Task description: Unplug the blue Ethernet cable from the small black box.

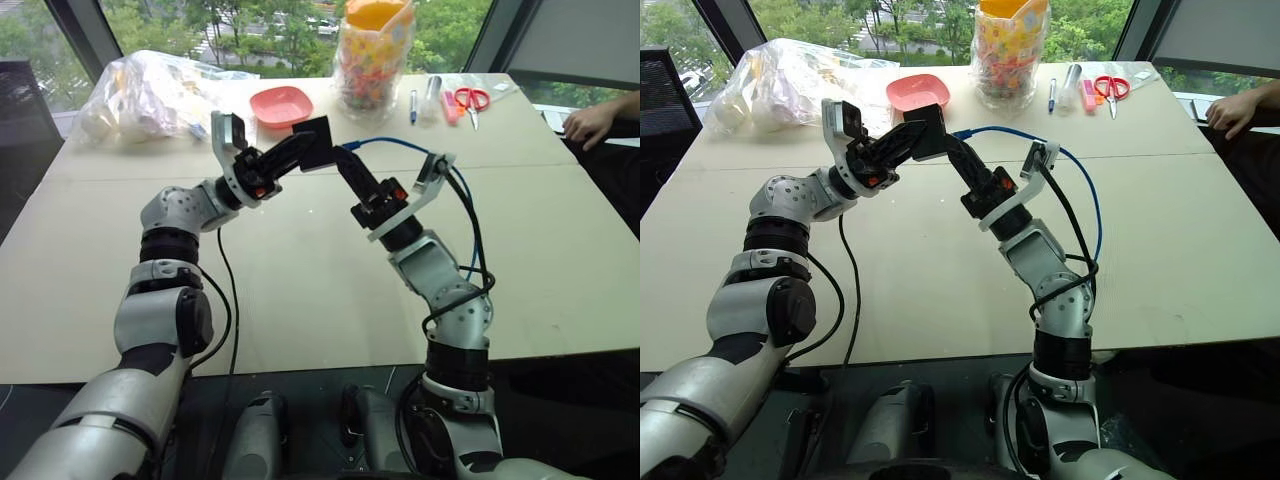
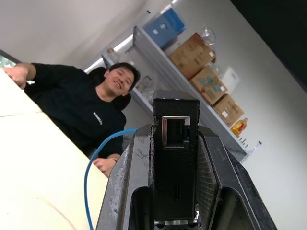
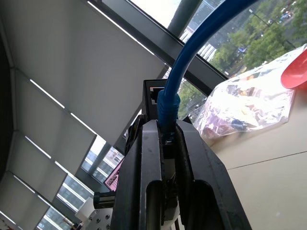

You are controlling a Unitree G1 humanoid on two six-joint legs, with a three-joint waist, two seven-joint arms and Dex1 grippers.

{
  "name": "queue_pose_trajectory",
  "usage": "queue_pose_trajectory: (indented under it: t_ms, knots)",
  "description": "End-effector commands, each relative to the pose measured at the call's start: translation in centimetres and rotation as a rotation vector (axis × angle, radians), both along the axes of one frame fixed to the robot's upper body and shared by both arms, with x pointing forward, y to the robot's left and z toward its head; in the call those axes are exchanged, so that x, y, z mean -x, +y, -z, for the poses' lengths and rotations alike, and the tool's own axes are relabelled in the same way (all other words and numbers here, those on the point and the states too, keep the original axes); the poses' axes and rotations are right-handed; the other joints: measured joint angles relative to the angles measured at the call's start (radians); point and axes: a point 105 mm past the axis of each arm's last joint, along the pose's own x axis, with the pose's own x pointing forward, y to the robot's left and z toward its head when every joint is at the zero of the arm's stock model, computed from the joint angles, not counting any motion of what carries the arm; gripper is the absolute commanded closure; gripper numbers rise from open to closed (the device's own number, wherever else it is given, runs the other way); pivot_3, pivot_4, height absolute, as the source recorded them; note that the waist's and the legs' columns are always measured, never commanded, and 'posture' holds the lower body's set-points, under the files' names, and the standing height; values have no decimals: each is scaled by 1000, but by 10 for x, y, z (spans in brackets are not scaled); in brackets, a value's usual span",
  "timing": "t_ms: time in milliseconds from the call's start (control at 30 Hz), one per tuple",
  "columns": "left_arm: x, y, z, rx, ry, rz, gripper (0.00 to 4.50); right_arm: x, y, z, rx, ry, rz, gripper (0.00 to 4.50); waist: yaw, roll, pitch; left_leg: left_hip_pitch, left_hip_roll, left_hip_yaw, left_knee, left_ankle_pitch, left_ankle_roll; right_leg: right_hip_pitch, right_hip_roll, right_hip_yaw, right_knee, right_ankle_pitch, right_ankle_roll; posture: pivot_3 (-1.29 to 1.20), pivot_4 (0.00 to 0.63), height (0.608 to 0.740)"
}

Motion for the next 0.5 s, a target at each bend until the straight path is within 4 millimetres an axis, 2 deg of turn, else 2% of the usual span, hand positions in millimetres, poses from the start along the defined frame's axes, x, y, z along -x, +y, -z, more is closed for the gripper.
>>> queue_pose_trajectory:
  t_ms: [33,167,267,400,500]
  knots:
    - [-4,36,-5,-19,-34,-121,4003,-20,-49,-8,62,-27,232,4441,-3,0,0,0,0,0,0,0,0,0,0,0,0,0,0,0,150,740]
    - [-5,54,-4,-32,-38,-182,4003,-30,-79,-15,135,-51,320,4441,4,0,0,0,0,0,0,0,0,0,0,0,0,0,0,0,150,740]
    - [-10,55,-1,-83,-62,-246,4003,-38,-96,-19,221,-64,363,4441,6,0,0,-1,-1,0,-1,0,0,0,-1,0,-1,0,0,0,150,740]
    - [-20,24,15,-336,-251,-369,4003,-65,-132,-5,454,31,495,4441,8,0,0,-1,-2,0,0,0,0,1,-3,0,-1,0,0,0,150,740]
    - [-26,2,16,-387,-358,-460,4003,-87,-165,16,619,161,601,4441,7,0,0,-1,-3,1,0,0,1,1,-3,0,-1,0,0,0,150,740]
